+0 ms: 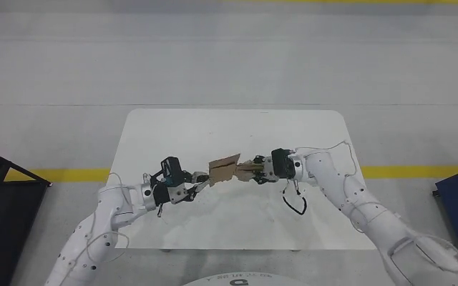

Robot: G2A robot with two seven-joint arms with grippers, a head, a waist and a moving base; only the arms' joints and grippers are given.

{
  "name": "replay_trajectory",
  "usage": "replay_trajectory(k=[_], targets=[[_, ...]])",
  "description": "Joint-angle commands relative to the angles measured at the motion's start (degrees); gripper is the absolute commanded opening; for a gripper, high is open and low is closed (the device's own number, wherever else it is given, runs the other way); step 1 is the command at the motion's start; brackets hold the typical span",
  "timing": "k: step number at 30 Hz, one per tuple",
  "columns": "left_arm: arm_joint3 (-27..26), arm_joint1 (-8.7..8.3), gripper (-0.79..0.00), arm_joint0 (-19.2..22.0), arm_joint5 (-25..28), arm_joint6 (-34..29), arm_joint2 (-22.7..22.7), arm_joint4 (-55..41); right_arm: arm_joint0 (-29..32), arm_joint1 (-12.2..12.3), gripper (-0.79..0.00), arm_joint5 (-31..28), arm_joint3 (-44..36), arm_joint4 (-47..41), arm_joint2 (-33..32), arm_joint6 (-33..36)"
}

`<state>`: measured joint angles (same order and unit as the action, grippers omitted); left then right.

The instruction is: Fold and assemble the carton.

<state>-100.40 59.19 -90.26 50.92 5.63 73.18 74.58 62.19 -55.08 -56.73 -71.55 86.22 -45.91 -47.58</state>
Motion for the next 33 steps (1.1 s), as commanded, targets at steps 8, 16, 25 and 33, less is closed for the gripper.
replay_trajectory(k=[8,16,25,33], targets=[[0.25,-1.48,0.000,-5.34,1.40,5.79,10.24,-2.97,3.84,3.86,-0.785,1.66,-4.95,-23.02,-5.82,-1.66],[0.25,-1.48,0.000,-5.34,1.40,5.79,10.24,-2.97,4.08,3.96,-0.785,1.31,-5.24,-23.95,-6.09,-1.32],[0.25,-1.48,0.000,-5.34,1.40,5.79,10.24,-2.97,3.07,3.69,-0.785,-1.27,-4.82,-39.12,-2.30,1.47],[0.25,-1.48,0.000,-5.34,1.40,5.79,10.24,-2.97,0.67,4.31,-0.785,-1.27,-2.81,-43.54,0.78,2.76]])
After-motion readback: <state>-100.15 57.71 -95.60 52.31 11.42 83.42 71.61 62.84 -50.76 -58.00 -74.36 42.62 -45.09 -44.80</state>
